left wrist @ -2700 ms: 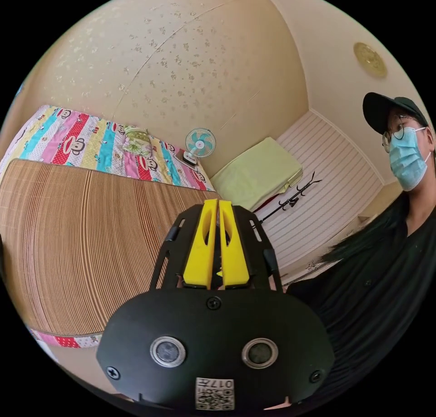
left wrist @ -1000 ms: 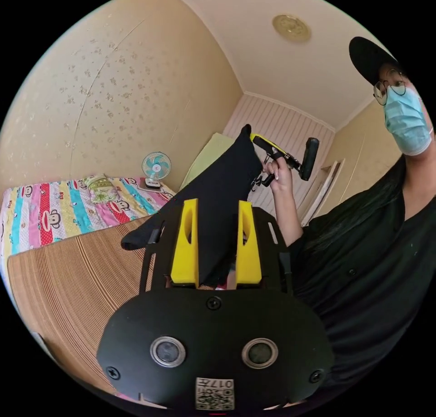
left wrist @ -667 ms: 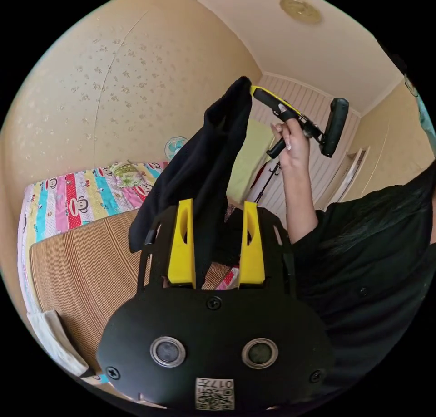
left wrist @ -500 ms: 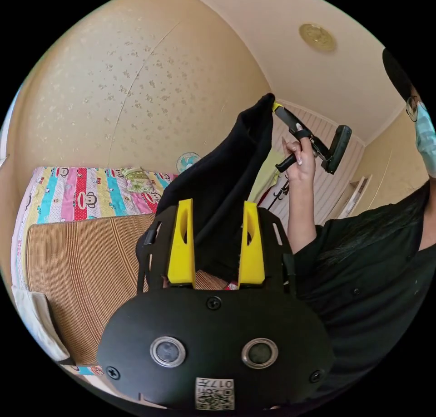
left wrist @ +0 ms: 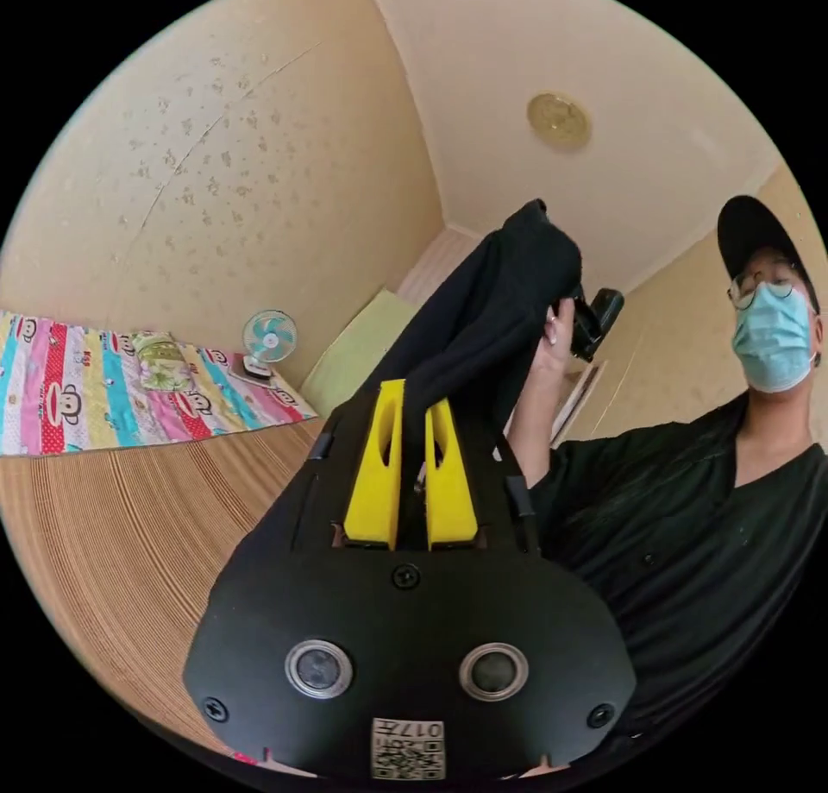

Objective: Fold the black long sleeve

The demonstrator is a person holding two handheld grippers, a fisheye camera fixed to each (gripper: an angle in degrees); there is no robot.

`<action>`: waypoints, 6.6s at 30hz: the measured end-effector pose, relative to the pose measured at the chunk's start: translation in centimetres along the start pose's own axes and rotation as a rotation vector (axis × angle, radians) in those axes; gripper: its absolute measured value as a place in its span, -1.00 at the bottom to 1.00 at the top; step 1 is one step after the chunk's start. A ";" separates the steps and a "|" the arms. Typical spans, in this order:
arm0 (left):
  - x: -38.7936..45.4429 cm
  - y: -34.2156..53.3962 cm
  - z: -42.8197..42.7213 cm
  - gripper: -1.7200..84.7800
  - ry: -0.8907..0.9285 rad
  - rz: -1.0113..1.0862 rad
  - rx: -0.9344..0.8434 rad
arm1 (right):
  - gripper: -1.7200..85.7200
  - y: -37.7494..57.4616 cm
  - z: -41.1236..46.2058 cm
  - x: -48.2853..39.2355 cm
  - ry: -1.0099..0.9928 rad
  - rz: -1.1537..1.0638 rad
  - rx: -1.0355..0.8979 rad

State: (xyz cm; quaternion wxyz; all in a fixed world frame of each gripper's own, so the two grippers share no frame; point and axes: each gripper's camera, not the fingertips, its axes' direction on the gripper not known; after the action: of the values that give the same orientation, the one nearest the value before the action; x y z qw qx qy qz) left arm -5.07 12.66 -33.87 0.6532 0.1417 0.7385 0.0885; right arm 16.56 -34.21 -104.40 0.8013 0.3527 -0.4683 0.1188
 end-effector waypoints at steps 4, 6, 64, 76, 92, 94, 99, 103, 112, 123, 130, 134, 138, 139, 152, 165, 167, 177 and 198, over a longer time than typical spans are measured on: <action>6.9 -3.5 -4.2 -0.88 -0.147 0.122 0.170 | -0.92 3.8 0.1 4.8 -0.037 0.029 -0.142; 9.7 -5.5 -4.0 -0.89 -0.223 0.148 0.177 | -0.93 6.0 0.8 6.1 -0.071 0.055 -0.208; -30.9 -31.5 -17.7 -0.72 -0.983 -0.694 -0.488 | -0.72 27.0 43.8 40.4 -0.037 0.284 -1.176; -36.6 -4.3 -18.0 -0.81 -0.772 -1.179 -0.905 | -0.75 57.4 29.4 33.0 -0.279 0.543 -1.721; -39.8 -10.3 -53.9 -0.66 -0.954 -1.731 0.840 | -0.73 50.2 18.2 51.7 -0.295 1.524 -1.402; -40.7 -10.1 -54.4 -0.75 -0.947 -1.781 0.849 | -0.73 49.4 17.9 52.6 -0.311 1.545 -1.386; -36.6 -13.5 -53.8 -0.88 -1.059 -1.650 0.852 | -0.73 48.1 16.7 55.2 -0.308 1.502 -1.435; -30.7 -21.8 -51.6 -0.90 -1.124 -1.338 0.832 | -0.74 48.6 14.4 58.6 -0.287 1.555 -1.440; -28.8 -48.1 -27.4 -0.88 -1.115 -0.415 0.328 | -0.71 49.2 11.7 65.6 -0.206 1.359 -1.521; -34.4 -30.9 12.7 -0.82 -0.616 -0.576 -0.424 | -0.66 54.5 10.3 67.3 -0.046 1.337 -1.616; -29.0 -22.1 9.2 -0.84 -0.654 -0.670 -0.664 | -0.87 52.1 9.0 69.4 -0.156 1.251 -1.569; -27.5 -21.2 3.2 -0.84 -0.752 -0.706 -0.655 | -0.89 40.2 7.9 77.6 -0.064 1.139 -1.182; -25.7 -20.5 -4.6 -0.85 -0.868 -0.808 -0.519 | -0.89 29.7 10.4 81.1 -0.199 1.024 -0.940; -25.0 -20.3 -6.5 -0.85 -0.894 -0.830 -0.472 | -0.89 26.9 12.4 80.6 -0.285 0.982 -0.918; -19.1 -16.7 -21.6 -0.81 -0.957 -0.919 -0.334 | -0.73 20.6 29.0 51.2 -1.126 0.782 -0.964; -23.9 -7.9 -29.1 -0.68 -0.784 -1.011 -0.662 | -0.65 48.7 8.0 54.6 -0.195 0.851 -1.758; -24.8 -8.3 -28.2 -0.69 -0.762 -0.983 -0.741 | -0.65 49.8 5.5 54.2 -0.177 0.967 -1.658; -22.4 -8.6 -33.0 -0.65 -0.673 -0.809 -1.130 | -0.64 50.7 1.7 53.7 -0.269 0.833 -1.801; -17.0 -28.7 -52.2 -0.86 0.338 -0.942 -0.188 | -0.90 39.9 -8.7 62.0 -0.602 1.549 -0.940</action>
State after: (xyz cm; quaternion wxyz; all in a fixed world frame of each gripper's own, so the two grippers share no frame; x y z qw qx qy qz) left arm -57.60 -17.11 -20.10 0.5035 -0.2821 0.8066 -0.1279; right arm 34.63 -8.20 -37.26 0.4056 -0.3977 -0.7582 0.3201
